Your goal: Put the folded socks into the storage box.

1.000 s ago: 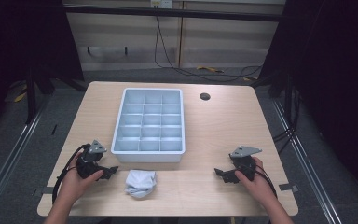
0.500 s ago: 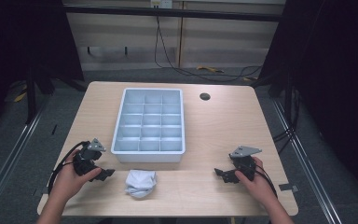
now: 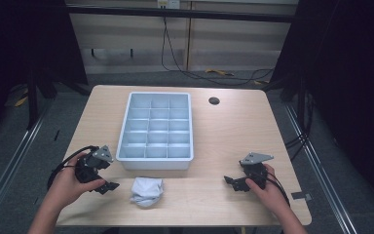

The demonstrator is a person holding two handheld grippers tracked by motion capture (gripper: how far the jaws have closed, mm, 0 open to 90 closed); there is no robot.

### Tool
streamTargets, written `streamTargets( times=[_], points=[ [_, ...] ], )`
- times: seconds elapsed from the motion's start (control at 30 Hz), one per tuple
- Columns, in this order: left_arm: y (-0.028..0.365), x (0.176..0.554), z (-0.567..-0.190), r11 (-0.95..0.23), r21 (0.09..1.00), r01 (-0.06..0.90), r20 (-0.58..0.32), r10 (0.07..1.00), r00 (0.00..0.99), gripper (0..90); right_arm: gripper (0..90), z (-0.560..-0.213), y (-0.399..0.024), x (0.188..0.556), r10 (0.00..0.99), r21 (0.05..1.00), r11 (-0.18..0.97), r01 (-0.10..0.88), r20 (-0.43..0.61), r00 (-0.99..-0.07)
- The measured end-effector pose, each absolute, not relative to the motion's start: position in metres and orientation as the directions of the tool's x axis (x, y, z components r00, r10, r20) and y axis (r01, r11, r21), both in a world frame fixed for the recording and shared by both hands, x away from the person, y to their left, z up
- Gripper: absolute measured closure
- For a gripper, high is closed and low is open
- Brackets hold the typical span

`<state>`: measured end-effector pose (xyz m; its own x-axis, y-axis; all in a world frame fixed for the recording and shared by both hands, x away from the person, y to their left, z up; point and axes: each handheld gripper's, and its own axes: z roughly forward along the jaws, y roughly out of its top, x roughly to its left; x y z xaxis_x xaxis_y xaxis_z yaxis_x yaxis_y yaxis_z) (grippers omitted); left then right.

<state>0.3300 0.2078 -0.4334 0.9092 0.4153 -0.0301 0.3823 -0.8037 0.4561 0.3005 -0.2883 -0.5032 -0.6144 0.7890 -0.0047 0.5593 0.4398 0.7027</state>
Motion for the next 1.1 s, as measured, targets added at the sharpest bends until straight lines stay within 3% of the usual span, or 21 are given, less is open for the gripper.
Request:
streamTargets(
  times=[0.6,1.1],
  points=[
    [0.169,0.318,-0.411,-0.880,0.414,0.234,-0.013,0.251,0.968,19.3,10.0,-0.503,-0.288,0.300,0.787,0.703,0.440,0.559,-0.003,-0.616],
    [0.133,0.304,-0.419,-0.922,0.369,0.115,-0.030,0.112,0.993,19.8,10.0,-0.503,-0.288,0.300,0.788,0.703,0.439,0.560,-0.002,-0.615]
  ],
)
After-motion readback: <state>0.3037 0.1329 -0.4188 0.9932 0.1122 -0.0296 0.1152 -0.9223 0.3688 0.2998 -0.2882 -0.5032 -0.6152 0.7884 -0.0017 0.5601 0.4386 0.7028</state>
